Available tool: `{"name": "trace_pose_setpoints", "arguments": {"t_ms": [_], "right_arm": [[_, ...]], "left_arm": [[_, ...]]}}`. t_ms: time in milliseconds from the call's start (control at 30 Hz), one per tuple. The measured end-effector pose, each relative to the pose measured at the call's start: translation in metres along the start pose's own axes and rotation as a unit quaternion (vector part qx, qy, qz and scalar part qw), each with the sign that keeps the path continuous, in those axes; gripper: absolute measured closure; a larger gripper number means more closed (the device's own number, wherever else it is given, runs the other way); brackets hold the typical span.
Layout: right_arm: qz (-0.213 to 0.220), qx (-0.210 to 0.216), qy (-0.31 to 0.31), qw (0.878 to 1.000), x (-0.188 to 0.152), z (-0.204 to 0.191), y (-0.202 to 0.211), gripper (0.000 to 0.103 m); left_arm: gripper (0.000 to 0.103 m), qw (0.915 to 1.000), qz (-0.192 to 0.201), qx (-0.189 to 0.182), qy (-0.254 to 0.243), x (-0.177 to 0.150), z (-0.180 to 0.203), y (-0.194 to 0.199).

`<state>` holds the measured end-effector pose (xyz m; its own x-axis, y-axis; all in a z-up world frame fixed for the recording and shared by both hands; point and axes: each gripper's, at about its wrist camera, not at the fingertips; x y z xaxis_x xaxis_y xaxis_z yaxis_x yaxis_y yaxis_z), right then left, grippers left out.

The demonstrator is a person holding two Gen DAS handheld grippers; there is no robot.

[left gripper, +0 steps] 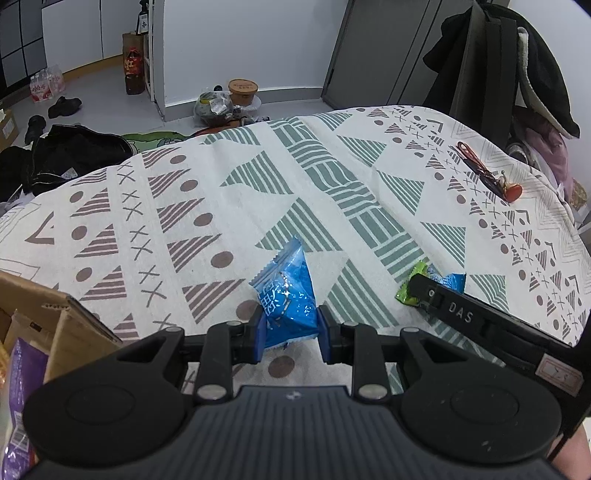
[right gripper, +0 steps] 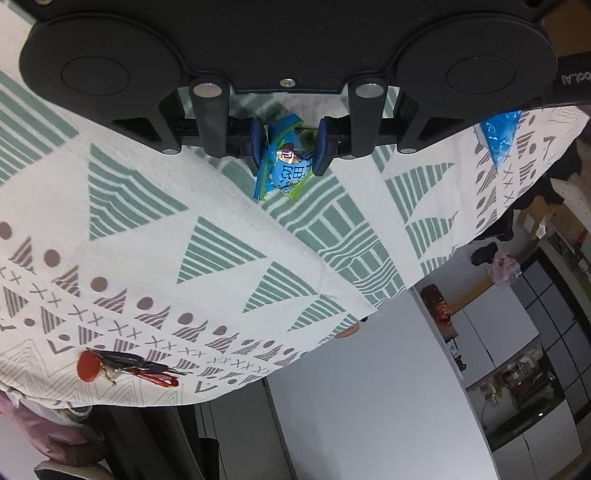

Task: Organize snacks
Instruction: 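Grasp the blue packet with left gripper while right grasps the green-blue candy, then carry both packets into the cardboard box and open both grippers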

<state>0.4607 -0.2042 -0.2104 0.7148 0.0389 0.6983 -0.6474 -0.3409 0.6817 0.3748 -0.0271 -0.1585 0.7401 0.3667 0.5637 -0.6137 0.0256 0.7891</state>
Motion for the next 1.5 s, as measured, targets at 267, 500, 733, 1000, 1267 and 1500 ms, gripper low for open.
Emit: {"name": "trace_pose_setpoints", "arguments": {"t_ms": [267,500,733,1000,1267,1500], "right_arm": [[0.009,-0.004,-0.004,1.0,-0.005,-0.001,0.036,0.077],[0.028,-0.007,0.01,1.0,-0.007,-0.015,0.077,0.077],[0.042,-0.005,-0.004,0.999,-0.019,-0.031,0.114,0.077],[0.056,-0.004,-0.011,0.998,-0.034,-0.05,0.152,0.077],[0.069,-0.009,-0.023,0.997,-0.045,-0.065,0.186,0.077],[0.081,-0.008,-0.022,0.996,-0.05,-0.081,0.211,0.077]], "left_arm": [[0.076,1.0,0.005,-0.006,-0.006,-0.005,0.005,0.02],[0.076,0.9996,0.017,-0.017,-0.014,-0.008,0.006,0.051],[0.076,0.999,0.03,-0.026,-0.023,-0.014,0.001,0.085],[0.076,0.9985,0.038,-0.031,-0.025,-0.023,-0.014,0.121],[0.076,0.9975,0.051,-0.037,-0.03,-0.029,-0.027,0.155],[0.076,0.997,0.06,-0.043,-0.026,-0.032,-0.041,0.18]]}}
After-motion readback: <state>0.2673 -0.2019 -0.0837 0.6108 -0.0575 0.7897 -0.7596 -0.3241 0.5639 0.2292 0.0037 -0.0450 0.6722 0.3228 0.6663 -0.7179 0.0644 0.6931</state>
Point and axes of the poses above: each gripper's, at about its wrist camera, not at the fingertips, and y roughly against the way its jaws point, z to its right, x to its top, and after that the axes turned 4 degrees about -x, right-handed
